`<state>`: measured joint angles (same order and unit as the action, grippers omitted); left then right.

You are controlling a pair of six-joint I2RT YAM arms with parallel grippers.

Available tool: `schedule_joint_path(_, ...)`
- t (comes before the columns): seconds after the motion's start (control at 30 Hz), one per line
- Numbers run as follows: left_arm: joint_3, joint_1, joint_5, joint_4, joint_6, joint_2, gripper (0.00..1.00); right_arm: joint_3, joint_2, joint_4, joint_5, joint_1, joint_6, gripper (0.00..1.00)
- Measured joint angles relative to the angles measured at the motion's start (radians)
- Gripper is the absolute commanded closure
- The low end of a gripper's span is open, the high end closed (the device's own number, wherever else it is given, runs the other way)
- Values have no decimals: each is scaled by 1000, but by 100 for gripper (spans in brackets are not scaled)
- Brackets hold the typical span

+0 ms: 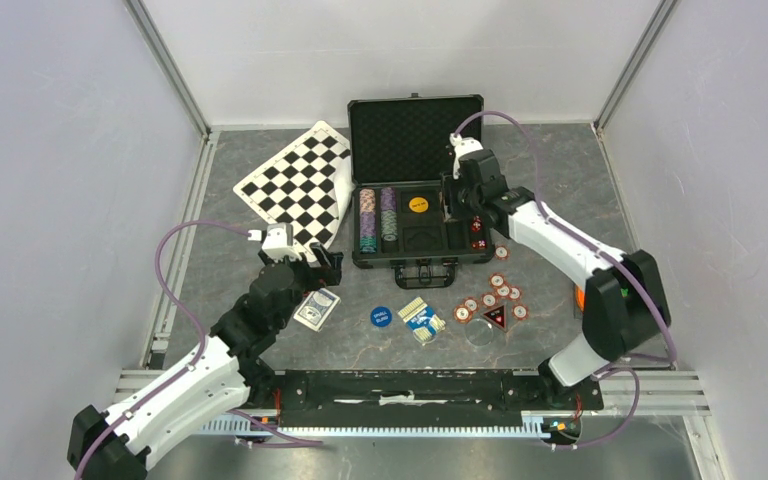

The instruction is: Pack up texas hold em set

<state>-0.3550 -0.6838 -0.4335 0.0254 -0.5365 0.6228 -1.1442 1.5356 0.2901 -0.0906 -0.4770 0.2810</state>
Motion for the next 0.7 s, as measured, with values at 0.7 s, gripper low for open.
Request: schedule_joint_path(0.7,8,0,-1,-30,8,6,0,-206,327,32,-63,52,-123,30)
